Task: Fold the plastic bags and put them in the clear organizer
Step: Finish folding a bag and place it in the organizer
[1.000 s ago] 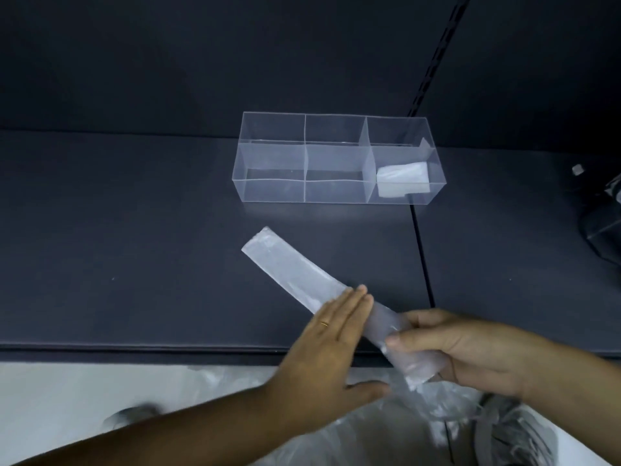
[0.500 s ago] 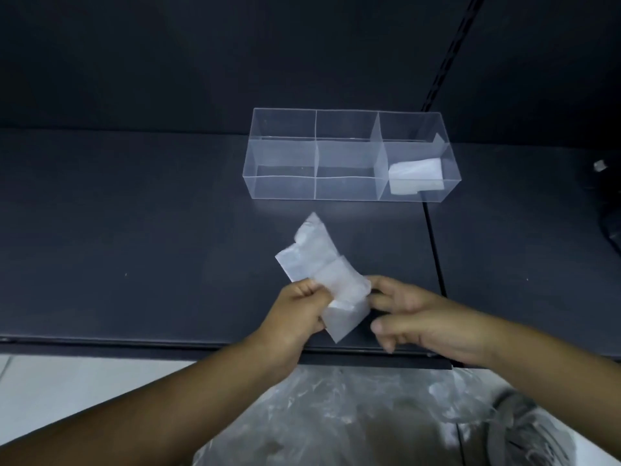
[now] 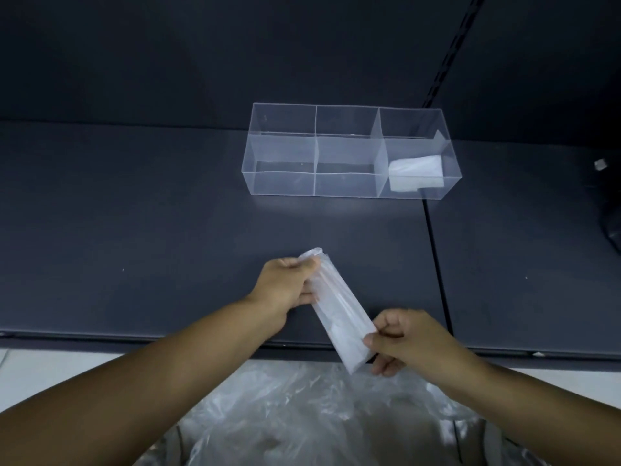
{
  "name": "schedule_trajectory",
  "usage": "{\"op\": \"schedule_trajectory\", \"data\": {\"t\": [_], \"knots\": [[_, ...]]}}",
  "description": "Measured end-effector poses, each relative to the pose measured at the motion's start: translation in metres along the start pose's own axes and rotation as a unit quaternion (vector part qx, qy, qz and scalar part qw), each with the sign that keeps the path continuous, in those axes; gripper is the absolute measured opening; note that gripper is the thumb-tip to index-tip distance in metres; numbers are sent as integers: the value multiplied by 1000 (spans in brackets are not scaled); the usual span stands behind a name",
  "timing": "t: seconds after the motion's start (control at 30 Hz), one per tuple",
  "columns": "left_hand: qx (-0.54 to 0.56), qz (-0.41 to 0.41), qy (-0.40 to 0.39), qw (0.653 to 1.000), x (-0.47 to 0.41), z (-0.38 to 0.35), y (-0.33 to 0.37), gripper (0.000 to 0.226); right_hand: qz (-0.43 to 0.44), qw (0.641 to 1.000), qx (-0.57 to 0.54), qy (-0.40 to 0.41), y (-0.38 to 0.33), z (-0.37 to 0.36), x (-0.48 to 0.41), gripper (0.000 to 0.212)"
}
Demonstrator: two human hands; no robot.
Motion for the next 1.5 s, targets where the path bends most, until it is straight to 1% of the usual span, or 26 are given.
{"op": "schedule_trajectory", "data": {"t": [0.1, 0.23, 0.3, 0.33, 0.37, 0.4, 0.47, 0.5, 0.53, 0.57, 0.6, 0.67, 0.73, 0.77, 0.83, 0.87, 0.93, 0.97, 1.0, 1.03, 1.1, 1.13, 1.2, 1.37, 1.43, 1.5], "knots": [[-36, -41, 5, 998, -4, 0, 7, 14, -20, 999, -35, -2, 5, 3, 3, 4], [-89, -119, 12, 989, -5, 1, 15, 6, -29, 997, -69, 10, 7, 4, 5, 12], [-159, -200, 43, 966, -1, 3, 23, 19, -33, 996, -81, 16, 7, 4, 5, 15], [-208, -263, 68, 940, 6, 4, 29, 28, -36, 996, -84, 17, 6, 4, 5, 15], [-262, -344, 89, 897, 18, 3, 34, 33, -39, 995, -86, 17, 6, 4, 5, 15], [-318, -432, 86, 839, 34, -3, 36, 34, -42, 995, -86, 17, 6, 4, 6, 16], [-419, -553, -1, 720, 63, -23, 18, 36, -42, 995, -86, 14, 4, 4, 6, 17], [-459, -571, -56, 678, 73, -30, 3, 45, -41, 995, -87, 14, 3, 3, 7, 18], [-495, -563, -100, 654, 79, -35, -11, 56, -40, 995, -89, 16, 2, 3, 7, 19], [-524, -544, -128, 643, 80, -36, -23, 66, -42, 995, -90, 16, 1, 3, 8, 20], [-543, -529, -139, 637, 79, -36, -31, 72, -47, 994, -93, 13, 1, 3, 9, 20], [-556, -526, -132, 630, 77, -33, -35, 73, -71, 989, -128, -4, 0, 2, 12, 16], [-535, -530, -126, 646, 77, -33, -32, 62, -99, 974, -200, -32, -5, 1, 17, 7], [-514, -526, -126, 665, 76, -33, -30, 53, -102, 967, -230, -45, -10, 2, 19, 6], [-465, -497, -132, 720, 76, -32, -26, 44, -84, 964, -247, -58, -24, 6, 21, 10], [-439, -468, -138, 754, 74, -29, -22, 41, -58, 972, -221, -48, -30, 11, 20, 13], [-386, -410, -132, 816, 66, -23, -15, 26, 30, 996, -81, 20, -42, 28, 15, 21], [-359, -388, -122, 840, 61, -20, -11, 23, 77, 995, -11, 56, -47, 35, 12, 28], [-328, -366, -112, 864, 56, -18, -7, 28, 109, 991, 30, 67, -50, 37, 8, 36], [-291, -335, -110, 889, 49, -16, -5, 33, 123, 990, 42, 54, -50, 35, 3, 42], [-226, -271, -120, 928, 38, -15, -3, 28, 119, 993, 25, 0, -43, 22, -7, 49], [-210, -243, -124, 939, 33, -16, -3, 26, 114, 993, 18, -17, -39, 14, -11, 48], [-205, -210, -121, 948, 26, -16, -4, 28, 115, 993, 15, -15, -32, 5, -19, 41], [-168, -177, -96, 965, 18, -13, -7, 28, 95, 992, 12, 80, -33, 5, -32, 16], [-116, -152, -85, 978, 12, -11, -7, 25, 79, 991, 9, 104, -34, 5, -36, 13], [-77, -141, -50, 986, 7, -5, -2, 23, 59, 991, -4, 118, -35, 4, -39, 13]]}}
Point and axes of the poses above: each hand's wrist, its own x-axis away from the middle knuckle, its own z-axis out of the back of the hand, y = z × x, the point moved 5 cm from there along -x, towards the middle knuckle
